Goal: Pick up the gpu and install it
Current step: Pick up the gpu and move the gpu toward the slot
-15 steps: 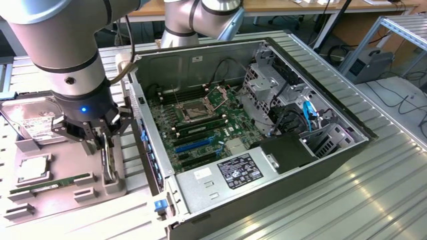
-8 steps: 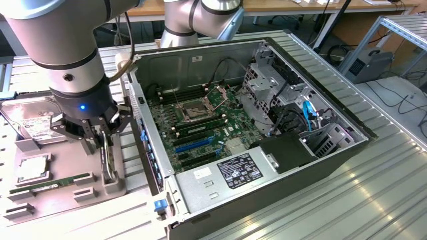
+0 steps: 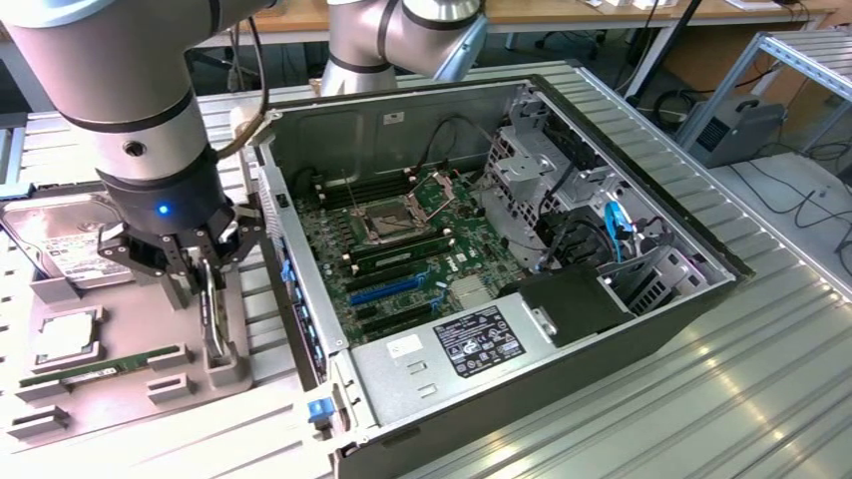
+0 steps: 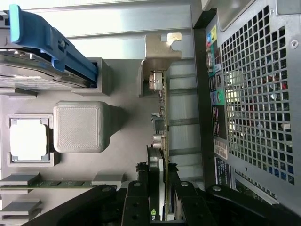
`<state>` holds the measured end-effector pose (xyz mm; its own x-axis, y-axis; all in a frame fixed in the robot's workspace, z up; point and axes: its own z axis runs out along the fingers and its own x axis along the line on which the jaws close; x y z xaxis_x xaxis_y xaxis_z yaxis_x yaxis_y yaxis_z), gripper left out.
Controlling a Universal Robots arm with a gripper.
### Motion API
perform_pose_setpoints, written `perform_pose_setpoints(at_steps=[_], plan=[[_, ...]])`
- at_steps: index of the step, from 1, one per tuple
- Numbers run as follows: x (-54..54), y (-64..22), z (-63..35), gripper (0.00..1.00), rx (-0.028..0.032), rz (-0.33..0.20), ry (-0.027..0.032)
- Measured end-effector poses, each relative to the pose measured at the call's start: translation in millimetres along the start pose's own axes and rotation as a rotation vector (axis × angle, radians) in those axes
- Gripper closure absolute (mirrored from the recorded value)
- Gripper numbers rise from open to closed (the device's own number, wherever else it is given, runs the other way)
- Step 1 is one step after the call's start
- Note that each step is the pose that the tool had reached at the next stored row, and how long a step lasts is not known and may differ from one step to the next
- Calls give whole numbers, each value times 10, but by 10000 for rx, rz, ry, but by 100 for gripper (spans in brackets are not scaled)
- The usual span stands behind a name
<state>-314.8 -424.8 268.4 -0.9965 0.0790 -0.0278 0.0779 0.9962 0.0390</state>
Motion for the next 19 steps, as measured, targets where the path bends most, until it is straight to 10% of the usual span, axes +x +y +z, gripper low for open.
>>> perform_pose_setpoints(at_steps=[19], plan=[[-3,7,-130,73,0,0,0]])
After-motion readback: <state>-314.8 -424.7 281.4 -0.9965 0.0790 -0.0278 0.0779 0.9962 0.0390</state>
